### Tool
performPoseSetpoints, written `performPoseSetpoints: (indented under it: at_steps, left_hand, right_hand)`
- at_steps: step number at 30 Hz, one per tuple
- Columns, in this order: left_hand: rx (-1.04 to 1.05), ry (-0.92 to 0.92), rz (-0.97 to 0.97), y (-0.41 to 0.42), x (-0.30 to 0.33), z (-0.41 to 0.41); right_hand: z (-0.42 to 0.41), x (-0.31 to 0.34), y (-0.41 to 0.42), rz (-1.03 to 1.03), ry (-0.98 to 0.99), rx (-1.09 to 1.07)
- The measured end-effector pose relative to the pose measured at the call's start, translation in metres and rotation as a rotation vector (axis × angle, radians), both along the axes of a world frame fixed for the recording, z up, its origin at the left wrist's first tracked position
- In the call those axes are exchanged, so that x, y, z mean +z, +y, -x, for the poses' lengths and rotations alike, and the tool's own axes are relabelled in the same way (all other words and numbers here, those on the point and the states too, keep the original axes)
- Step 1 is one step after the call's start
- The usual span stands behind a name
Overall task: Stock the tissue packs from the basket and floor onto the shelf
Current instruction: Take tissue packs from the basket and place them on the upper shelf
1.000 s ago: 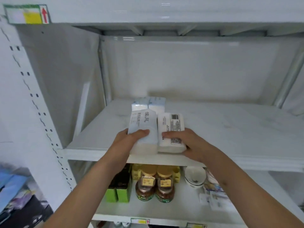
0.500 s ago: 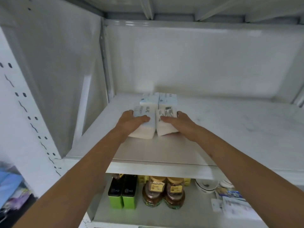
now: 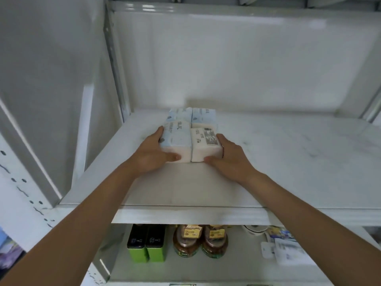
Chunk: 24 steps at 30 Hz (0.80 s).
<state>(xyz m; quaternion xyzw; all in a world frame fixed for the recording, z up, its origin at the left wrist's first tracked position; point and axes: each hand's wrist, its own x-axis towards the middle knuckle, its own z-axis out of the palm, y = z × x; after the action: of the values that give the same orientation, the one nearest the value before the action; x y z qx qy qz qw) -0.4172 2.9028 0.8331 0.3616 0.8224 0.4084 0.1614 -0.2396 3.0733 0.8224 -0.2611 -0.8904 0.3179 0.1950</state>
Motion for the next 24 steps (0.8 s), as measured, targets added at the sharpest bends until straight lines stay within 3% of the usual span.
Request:
performPoseSetpoints:
  at_steps: [9,12,15,17,19,21,24]
  left_hand:
    - [0.008,0.053,0.082,0.013,0.016,0.005]
    - [0.096,0.171,-0.014,0.001,0.014,-0.019]
    - [0.140,0.394,-0.248,-0.035,-0.005,-0.075]
    - [0.111,0.508,-0.411,-0.066,-0.030,-0.120]
    - [0.095,0.495,-0.477,-0.090,-0.061,-0.162]
    - [0.088,0.424,-0.445,-0.100,-0.095,-0.199]
    - [0.003,0.334,-0.276,-0.092,-0.157,-0.244]
  right_hand:
    - [0.020,0.001,0.009,0.007,0.009,-0.064]
    - [-0.007,0.009,-0.009,0.016,0.097,-0.012]
    - [-0.073,-0.003,-0.035,-0.081,0.200,0.039]
    - [-0.131,-0.027,-0.048,-0.265,0.295,0.052]
    - [-0.185,-0.062,-0.056,-0.407,0.382,0.034]
    - [-0.226,-0.108,-0.055,-0.466,0.390,0.000]
    - [-0.271,-0.180,-0.043,-0.410,0.215,0.000]
